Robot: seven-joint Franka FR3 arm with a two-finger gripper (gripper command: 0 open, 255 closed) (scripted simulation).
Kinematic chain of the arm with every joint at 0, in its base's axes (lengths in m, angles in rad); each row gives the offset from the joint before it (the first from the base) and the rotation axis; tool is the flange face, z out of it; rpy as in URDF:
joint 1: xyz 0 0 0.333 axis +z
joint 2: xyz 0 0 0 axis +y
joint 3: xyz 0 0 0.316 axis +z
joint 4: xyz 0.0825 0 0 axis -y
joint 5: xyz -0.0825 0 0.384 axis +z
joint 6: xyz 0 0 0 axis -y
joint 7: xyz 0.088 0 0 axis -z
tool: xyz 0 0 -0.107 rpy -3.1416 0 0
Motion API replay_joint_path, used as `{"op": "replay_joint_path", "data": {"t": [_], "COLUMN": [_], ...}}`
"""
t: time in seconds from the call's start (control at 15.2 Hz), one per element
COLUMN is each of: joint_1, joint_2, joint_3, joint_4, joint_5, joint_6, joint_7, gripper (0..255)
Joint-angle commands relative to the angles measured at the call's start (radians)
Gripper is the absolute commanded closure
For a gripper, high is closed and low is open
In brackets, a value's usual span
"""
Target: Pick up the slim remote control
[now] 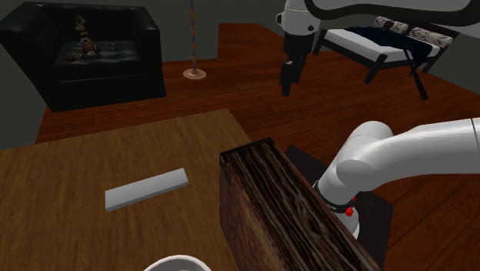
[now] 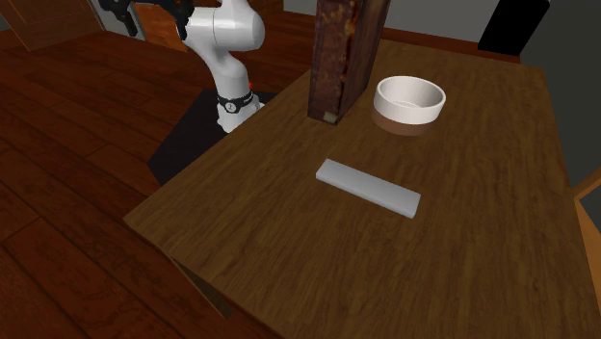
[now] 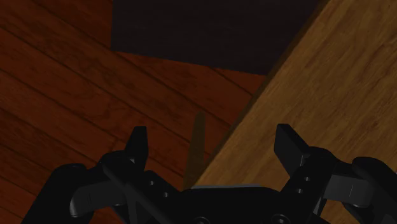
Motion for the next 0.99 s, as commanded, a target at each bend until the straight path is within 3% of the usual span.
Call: {"op": "replay_joint_path", "data": {"t": [0.0, 0.92], "joint_1": [0.000, 0.153], "joint_2": [0.000, 0.338], "joint_3": [0.000, 0.146], "joint_4": [0.000, 0.042], "joint_5": [0.000, 0.113], "joint_6": [0.000, 0.334], "joint_7": [0.000, -0.017], "gripper": [0, 0]}}
